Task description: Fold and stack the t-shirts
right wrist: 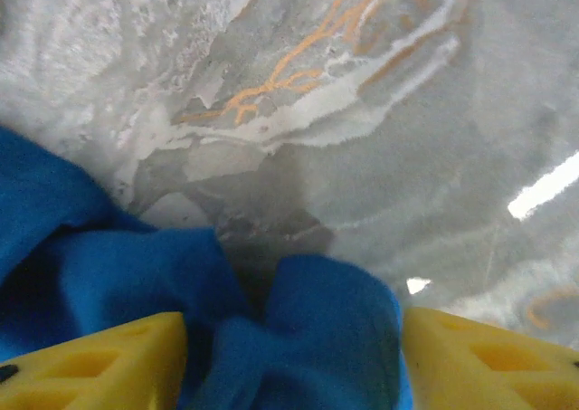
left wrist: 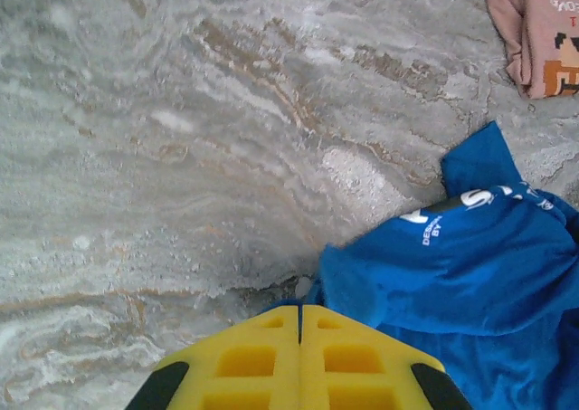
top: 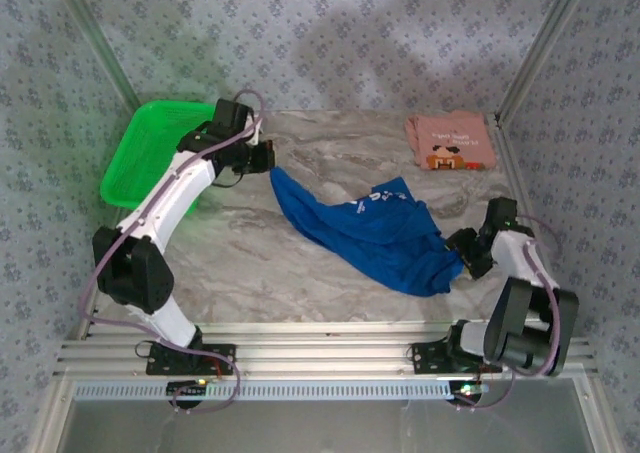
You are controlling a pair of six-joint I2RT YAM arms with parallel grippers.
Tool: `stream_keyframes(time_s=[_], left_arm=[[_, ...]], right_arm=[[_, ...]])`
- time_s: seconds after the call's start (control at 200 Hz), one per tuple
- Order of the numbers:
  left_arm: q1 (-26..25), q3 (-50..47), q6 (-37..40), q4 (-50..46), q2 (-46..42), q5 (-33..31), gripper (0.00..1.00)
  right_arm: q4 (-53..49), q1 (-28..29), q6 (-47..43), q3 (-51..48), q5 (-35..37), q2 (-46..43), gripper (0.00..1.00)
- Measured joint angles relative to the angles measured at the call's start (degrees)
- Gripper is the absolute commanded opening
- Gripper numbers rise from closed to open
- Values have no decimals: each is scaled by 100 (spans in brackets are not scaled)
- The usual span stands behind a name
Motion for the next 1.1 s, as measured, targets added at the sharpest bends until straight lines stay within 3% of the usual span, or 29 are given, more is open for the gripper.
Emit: stream_keyframes(time_s=[0.21,0.39,0.56,0.74,0.944,1.099], left_arm=[[234,262,-299,122,-334,367,0],[321,883,-490,188,-326,632,0],[527,1928,-601,170,-33,813,0],[734,4013,-684,-96,920,931,0],[1165,7783,-942,-911,2527,1158,0],[1626,8181,-811,-1727,2441,1161,0]], right_arm=[[439,612,227,415,-140,671,0],[579,1040,337,1200,-463,850,0],[535,1141,238,2734,-538,697,0],[702,1141,-42,4402,-590,527,0],[874,1158,-557,5517,-632,424,0],[850,1167,-1095,5305,-581,-153,0]])
